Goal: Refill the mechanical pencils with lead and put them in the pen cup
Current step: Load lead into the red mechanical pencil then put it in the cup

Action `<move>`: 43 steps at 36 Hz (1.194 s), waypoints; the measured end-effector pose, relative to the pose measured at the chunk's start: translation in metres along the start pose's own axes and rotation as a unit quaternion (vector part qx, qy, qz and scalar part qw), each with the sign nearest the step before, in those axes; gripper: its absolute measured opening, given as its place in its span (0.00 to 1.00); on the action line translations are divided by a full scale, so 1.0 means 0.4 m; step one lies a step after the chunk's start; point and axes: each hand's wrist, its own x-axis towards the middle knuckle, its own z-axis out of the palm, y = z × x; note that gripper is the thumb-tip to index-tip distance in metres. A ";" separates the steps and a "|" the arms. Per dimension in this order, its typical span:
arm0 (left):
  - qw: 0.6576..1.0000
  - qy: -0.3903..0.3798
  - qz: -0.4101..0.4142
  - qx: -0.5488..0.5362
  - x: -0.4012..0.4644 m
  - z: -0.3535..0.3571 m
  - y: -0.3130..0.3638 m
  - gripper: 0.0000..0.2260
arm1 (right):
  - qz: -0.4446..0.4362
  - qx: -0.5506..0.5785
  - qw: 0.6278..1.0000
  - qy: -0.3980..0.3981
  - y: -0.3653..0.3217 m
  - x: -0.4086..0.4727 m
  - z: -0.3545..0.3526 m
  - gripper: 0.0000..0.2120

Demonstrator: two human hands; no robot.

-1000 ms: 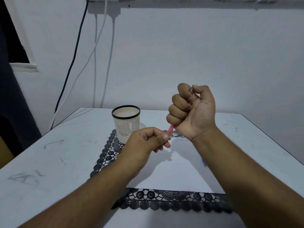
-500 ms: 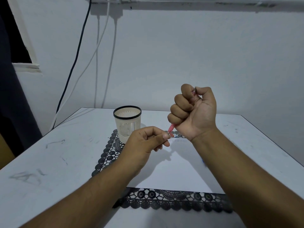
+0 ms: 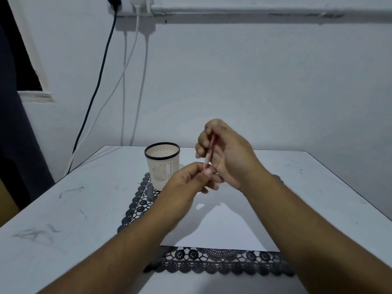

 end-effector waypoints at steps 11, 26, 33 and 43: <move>0.996 0.045 0.056 -0.053 0.051 0.014 0.086 0.10 | -0.006 -0.220 0.975 0.002 -0.010 -0.020 -0.015 0.11; 0.898 0.099 0.023 -0.429 0.093 -0.053 0.099 0.19 | 0.180 -0.145 0.972 0.032 0.143 -0.135 -0.113 0.13; 0.888 0.136 0.023 -0.439 0.079 -0.070 0.093 0.17 | 0.201 -0.096 0.975 0.007 0.163 -0.143 -0.090 0.12; 0.894 0.116 0.029 -0.432 0.068 -0.053 0.090 0.16 | 0.195 -0.026 0.980 0.014 0.165 -0.144 -0.081 0.12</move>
